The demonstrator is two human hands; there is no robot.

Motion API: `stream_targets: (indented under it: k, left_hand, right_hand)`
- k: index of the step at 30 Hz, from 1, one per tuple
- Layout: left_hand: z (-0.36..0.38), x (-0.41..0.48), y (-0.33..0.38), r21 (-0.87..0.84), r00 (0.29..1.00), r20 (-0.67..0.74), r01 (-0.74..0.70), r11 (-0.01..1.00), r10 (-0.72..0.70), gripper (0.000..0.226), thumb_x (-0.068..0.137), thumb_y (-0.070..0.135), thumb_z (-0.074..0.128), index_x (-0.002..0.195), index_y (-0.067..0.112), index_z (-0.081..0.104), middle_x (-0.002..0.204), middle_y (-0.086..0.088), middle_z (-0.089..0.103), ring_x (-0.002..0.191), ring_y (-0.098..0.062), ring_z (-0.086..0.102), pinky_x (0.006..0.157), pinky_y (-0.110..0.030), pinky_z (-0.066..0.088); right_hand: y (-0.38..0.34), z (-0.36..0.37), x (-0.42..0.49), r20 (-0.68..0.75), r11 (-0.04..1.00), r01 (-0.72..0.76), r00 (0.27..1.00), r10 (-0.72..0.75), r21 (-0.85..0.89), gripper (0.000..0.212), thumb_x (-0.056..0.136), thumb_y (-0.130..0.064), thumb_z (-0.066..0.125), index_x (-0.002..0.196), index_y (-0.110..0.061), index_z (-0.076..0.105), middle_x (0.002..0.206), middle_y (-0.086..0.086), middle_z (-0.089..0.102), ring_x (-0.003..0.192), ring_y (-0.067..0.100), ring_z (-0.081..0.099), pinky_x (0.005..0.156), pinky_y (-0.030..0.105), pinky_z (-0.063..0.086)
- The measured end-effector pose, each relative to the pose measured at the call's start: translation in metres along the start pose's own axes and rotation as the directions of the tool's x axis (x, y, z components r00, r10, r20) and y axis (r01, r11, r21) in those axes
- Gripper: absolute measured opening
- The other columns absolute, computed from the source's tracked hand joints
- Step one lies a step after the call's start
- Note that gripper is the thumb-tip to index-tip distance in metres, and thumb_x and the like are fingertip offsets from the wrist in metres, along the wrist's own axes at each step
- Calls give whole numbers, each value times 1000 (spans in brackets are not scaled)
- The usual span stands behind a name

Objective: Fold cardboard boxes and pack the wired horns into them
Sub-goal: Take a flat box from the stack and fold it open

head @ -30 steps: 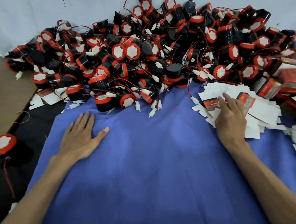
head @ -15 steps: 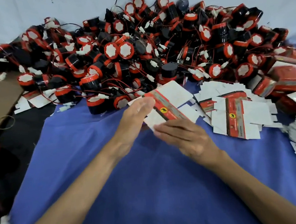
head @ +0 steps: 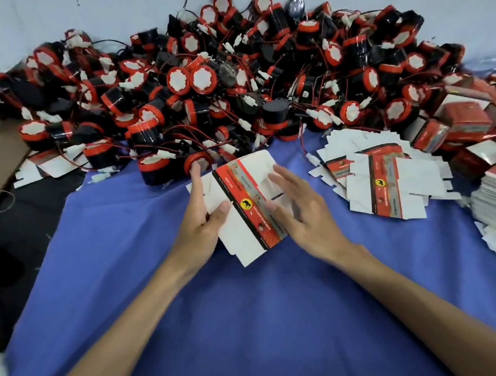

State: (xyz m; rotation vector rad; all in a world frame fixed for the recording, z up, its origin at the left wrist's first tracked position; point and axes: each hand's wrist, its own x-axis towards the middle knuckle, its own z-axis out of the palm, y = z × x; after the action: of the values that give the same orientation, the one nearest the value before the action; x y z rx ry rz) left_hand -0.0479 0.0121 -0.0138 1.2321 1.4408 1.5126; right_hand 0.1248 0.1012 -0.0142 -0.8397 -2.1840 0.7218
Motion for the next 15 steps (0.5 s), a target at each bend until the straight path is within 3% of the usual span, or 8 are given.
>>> stream_targets:
  k: [1,4,6,8,11,15]
  left_hand:
    - [-2,0,0,-43,1000,9,11,999,-11,83,93,17,53,154,31,-2,136,20,54,126,-4,51,108,-30,41]
    - [-7,0,0,-122,998,44,48,991,-43,94,85,13,65,155,34,5,141,6,53,129,-17,51,110,-41,39]
    - [-9,0,-2,-143,996,80,62,988,-51,96,82,8,66,154,35,9,136,5,56,126,-19,54,103,-36,45]
    - [-11,3,-5,-181,990,122,93,979,-72,94,80,7,62,154,38,11,132,10,60,119,-15,59,89,-25,52]
    - [-13,5,-7,-204,983,160,127,971,-95,101,78,3,69,152,43,13,135,12,59,116,-13,61,80,-20,52]
    - [-7,3,-12,-104,996,56,75,992,-70,94,87,2,66,153,38,11,117,8,69,101,-7,67,77,-17,53]
  right_hand:
    - [0,0,0,9,1000,7,1000,-7,-5,49,95,-25,57,139,-9,46,150,3,38,138,9,31,116,32,24]
    - [1,0,0,51,998,-11,999,8,54,48,96,-34,54,139,-14,48,140,-8,51,131,5,42,108,17,31]
    - [2,-2,0,68,997,10,998,-15,82,44,96,-39,50,136,-22,50,119,-35,55,113,-13,48,92,6,36]
    - [2,-4,-1,73,995,-4,997,-4,97,44,95,-43,48,137,-28,47,107,-46,52,106,-18,49,85,2,36]
    - [4,-5,-1,83,991,-42,996,32,124,56,90,-54,46,140,-29,42,110,-45,49,105,-18,46,86,-1,33]
    - [6,-5,-1,120,990,-91,990,78,108,58,86,-57,44,134,-26,49,116,-24,51,105,-9,44,85,-2,29]
